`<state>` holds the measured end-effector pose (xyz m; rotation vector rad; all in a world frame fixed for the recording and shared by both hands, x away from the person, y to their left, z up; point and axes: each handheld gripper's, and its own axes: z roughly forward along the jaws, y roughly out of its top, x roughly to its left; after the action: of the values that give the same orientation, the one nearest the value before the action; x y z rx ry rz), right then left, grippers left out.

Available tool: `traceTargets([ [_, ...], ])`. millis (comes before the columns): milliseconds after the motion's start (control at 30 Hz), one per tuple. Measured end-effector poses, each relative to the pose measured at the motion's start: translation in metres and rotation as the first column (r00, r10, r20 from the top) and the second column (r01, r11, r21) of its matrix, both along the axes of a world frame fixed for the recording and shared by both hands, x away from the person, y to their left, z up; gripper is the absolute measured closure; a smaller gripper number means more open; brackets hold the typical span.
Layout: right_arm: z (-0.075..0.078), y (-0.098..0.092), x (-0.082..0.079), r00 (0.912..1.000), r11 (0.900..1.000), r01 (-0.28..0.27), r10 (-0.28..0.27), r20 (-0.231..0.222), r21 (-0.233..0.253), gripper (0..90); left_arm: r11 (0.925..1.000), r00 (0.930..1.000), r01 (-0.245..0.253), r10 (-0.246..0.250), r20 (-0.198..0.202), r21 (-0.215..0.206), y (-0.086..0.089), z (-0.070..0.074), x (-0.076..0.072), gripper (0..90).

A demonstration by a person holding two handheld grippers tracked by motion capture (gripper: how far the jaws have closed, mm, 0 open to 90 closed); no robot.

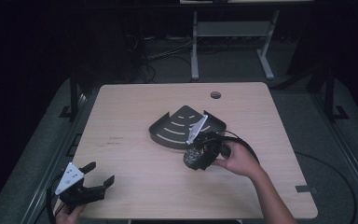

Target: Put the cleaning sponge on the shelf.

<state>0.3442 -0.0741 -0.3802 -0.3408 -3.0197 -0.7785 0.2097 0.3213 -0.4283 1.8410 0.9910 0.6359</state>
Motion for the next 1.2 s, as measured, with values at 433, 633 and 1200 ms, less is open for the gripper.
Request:
traceTargets([
  [433, 0.008, 0.005, 0.017, 0.9999, 1.000, 0.002, -0.002, -0.015, 0.001, 31.7, 0.9999, 0.9999, 0.010, -0.010, 0.004, 0.000, -0.004, 0.001, 0.000, 13.3],
  [633, 0.012, 0.011, 0.029, 0.9999, 1.000, -0.001, 0.000, -0.016, -0.009, 31.7, 1.0000, 0.9999, 0.009, -0.009, 0.008, 0.003, -0.003, 0.002, -0.001, 13.3],
  [1200, 0.011, 0.025, 0.066, 0.9970, 0.999, 0.036, -0.038, -0.067, -0.036, 31.5, 1.0000, 0.9999, 0.005, -0.005, 0.010, 0.002, -0.002, 0.002, -0.001, 13.3],
])
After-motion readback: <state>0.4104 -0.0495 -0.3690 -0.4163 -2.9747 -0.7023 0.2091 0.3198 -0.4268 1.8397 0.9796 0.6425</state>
